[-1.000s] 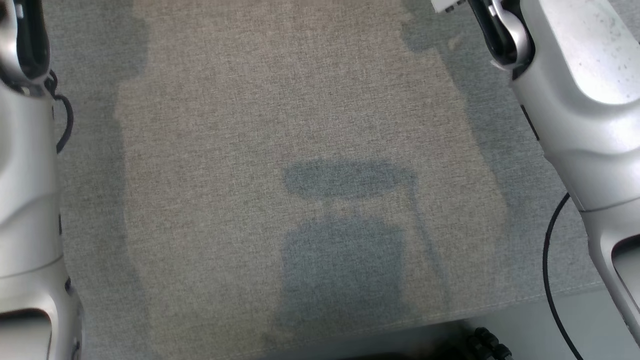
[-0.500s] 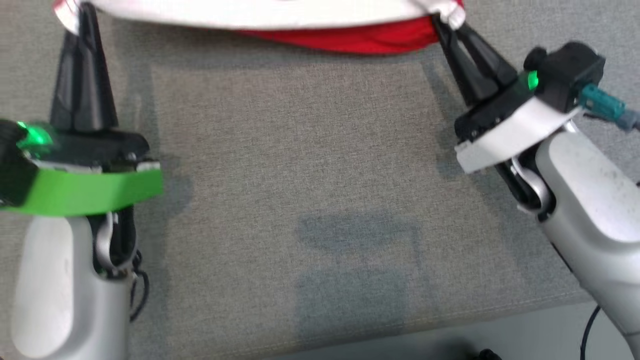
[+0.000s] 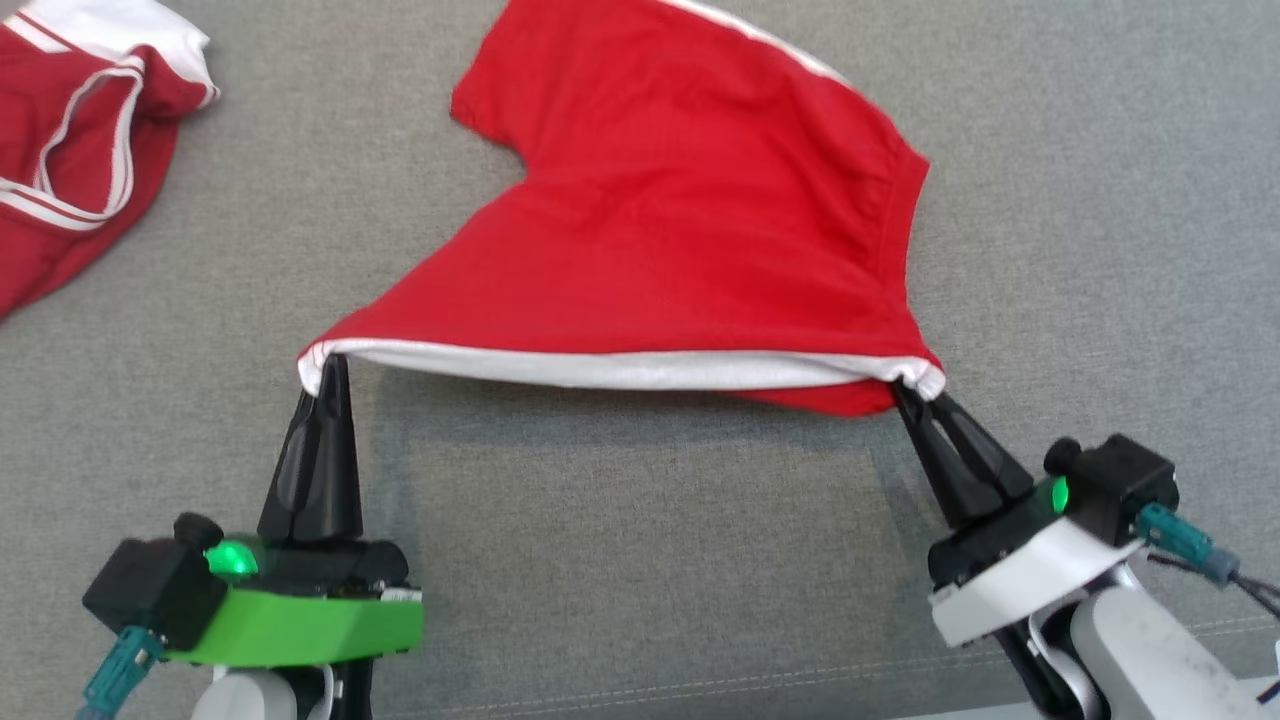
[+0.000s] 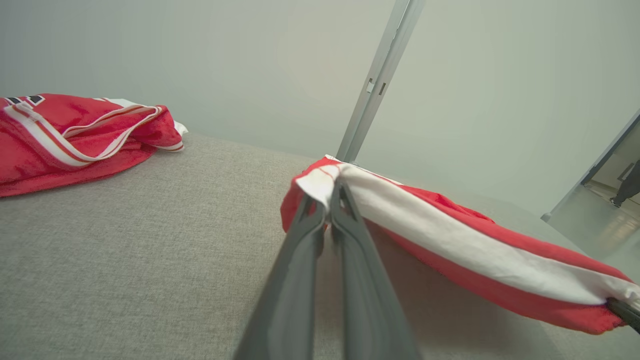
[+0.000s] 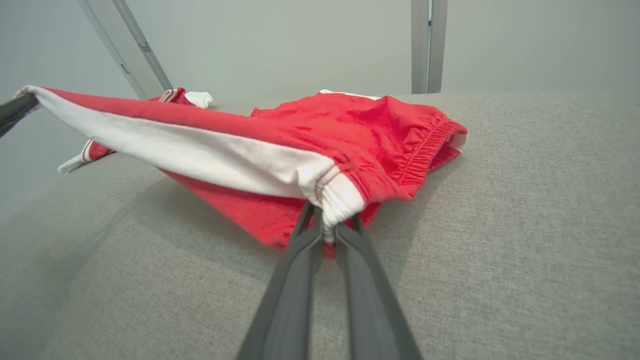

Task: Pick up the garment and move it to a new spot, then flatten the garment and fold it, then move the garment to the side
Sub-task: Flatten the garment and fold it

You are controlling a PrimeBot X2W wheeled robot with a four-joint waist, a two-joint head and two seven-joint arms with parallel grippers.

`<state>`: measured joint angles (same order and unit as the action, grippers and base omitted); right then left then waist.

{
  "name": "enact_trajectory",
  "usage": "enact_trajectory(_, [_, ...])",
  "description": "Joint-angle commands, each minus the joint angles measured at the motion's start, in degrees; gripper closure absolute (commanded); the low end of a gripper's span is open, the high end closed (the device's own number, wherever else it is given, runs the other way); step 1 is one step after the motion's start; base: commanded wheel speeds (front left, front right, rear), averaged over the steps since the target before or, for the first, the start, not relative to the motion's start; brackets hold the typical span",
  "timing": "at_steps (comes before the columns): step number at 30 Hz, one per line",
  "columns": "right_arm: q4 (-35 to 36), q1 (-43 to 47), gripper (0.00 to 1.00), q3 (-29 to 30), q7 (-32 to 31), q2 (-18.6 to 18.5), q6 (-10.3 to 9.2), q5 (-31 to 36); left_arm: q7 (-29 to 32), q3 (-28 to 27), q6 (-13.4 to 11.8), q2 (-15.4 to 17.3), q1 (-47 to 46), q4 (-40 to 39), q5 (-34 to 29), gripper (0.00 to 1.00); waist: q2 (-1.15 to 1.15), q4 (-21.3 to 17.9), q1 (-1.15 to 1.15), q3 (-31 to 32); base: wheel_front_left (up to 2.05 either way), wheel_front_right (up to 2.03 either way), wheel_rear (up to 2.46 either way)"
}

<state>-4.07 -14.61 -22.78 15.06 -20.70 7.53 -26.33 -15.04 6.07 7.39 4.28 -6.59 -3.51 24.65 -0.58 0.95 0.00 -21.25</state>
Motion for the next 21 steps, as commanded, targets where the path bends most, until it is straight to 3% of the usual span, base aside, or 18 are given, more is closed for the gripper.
enact_trajectory(1, [0.88, 3.13, 1.0, 0.4, 0.2, 0.52, -0.08, 1.15, -0.16, -0.38, 0.1, -0.21, 2.72, -0.84, 0.0, 1.0, 0.58, 1.98, 0.0, 7.27, 0.0, 0.0, 0.0])
enact_trajectory(10, [4.5, 17.22, 1.0, -0.26, 0.2, 3.34, -0.09, 2.78, -0.16, -3.14, 0.09, -0.92, 13.79, -6.52, -1.4, 1.0, 0.58, 0.98, 0.0, 12.14, 0.0, 0.0, 0.0])
enact_trajectory(16, [4.75, 19.99, 1.0, -2.42, 0.21, 2.61, -0.09, 1.69, -0.16, -3.88, 0.09, -1.2, 18.06, -7.79, -0.71, 1.0, 0.58, -0.67, 0.0, 12.81, 0.0, 0.0, 0.0])
enact_trajectory(21, [3.4, 18.49, 1.0, -3.1, 0.21, 3.36, -0.09, 0.57, -0.16, -2.78, 0.09, -0.52, 15.51, -5.96, -1.51, 1.0, 0.58, -2.18, 0.0, 12.74, 0.0, 0.0, 0.0])
